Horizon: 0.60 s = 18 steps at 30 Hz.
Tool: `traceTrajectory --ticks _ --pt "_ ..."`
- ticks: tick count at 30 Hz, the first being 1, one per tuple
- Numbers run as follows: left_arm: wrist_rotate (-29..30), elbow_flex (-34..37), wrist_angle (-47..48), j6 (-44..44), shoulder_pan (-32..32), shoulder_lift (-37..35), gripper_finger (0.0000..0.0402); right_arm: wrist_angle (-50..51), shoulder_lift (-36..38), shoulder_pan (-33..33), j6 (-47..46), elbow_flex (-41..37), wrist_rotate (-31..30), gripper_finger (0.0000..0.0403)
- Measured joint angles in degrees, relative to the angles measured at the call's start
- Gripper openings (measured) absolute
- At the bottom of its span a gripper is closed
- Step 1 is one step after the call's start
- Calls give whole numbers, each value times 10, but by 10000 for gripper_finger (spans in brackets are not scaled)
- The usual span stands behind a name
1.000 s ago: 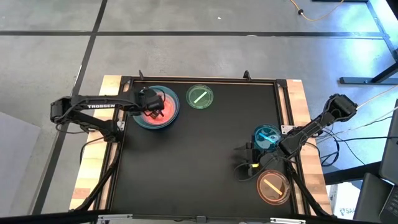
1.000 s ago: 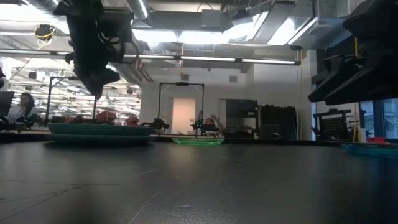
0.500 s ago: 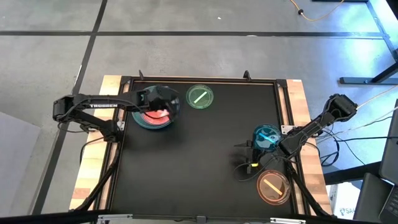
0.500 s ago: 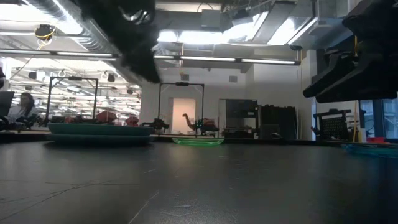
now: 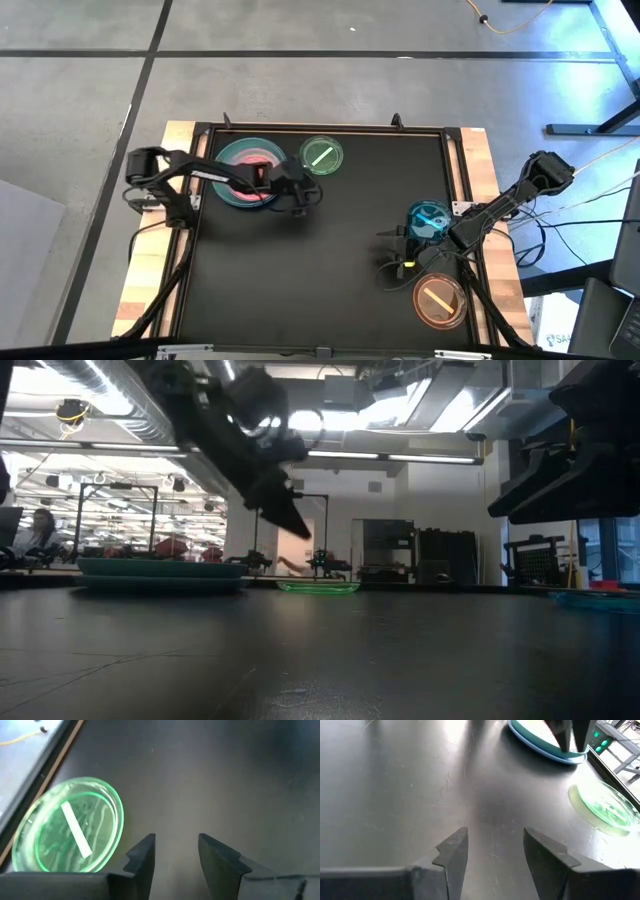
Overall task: Stack plastic plates
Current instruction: Stack the transparent green plate on top of the transparent red plate on the table
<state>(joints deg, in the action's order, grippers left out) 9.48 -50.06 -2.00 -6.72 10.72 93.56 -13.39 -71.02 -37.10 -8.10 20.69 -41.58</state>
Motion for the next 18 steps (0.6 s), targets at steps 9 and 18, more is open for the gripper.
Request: traceTrajectory --ticks 9,18 --pt "-1 -51 32 -15 2 59 143 0 0 0 0 0 0 184" --pt "-14 -104 64 -60 30 132 143 0 0 0 -6 0 1 184"
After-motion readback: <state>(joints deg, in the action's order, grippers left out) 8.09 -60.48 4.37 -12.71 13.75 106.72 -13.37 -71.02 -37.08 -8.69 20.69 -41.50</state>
